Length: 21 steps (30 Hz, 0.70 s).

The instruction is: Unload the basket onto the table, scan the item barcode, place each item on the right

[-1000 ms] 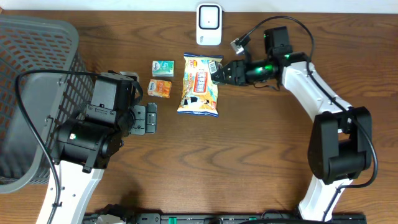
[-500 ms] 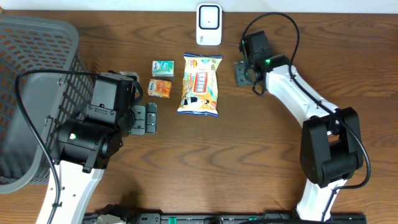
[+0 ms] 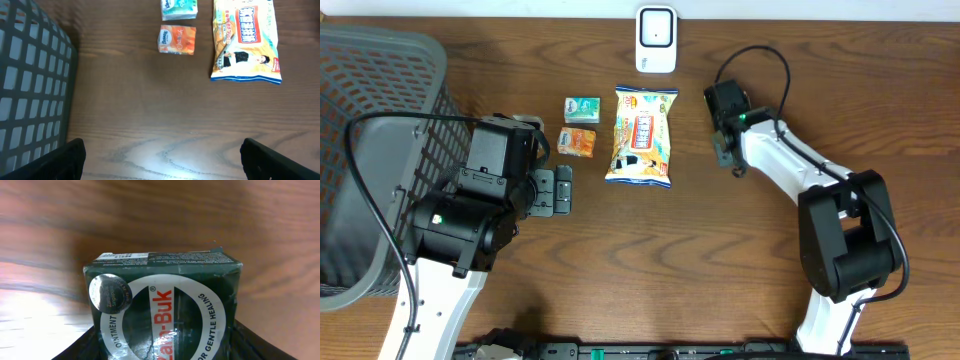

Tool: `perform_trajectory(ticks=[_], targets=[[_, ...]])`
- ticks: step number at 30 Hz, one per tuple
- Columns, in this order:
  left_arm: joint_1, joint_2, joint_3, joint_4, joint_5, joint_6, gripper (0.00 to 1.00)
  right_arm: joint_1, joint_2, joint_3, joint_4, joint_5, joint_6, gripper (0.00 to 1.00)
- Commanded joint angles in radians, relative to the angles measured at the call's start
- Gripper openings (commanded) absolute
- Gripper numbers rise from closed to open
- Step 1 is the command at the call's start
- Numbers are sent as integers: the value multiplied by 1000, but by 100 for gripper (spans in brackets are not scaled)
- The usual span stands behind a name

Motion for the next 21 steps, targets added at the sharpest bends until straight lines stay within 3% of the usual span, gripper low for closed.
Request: perform_trajectory(ticks=[1, 11, 21], targets=[[0, 3, 13, -5, -6, 1, 98, 8, -11, -12, 8, 206, 12, 58], [0, 3, 13, -5, -6, 1, 98, -2, -11, -62, 75, 326, 14, 57], [0, 3, 13, -5, -6, 1, 98, 0, -11, -155, 154, 318, 15, 67]])
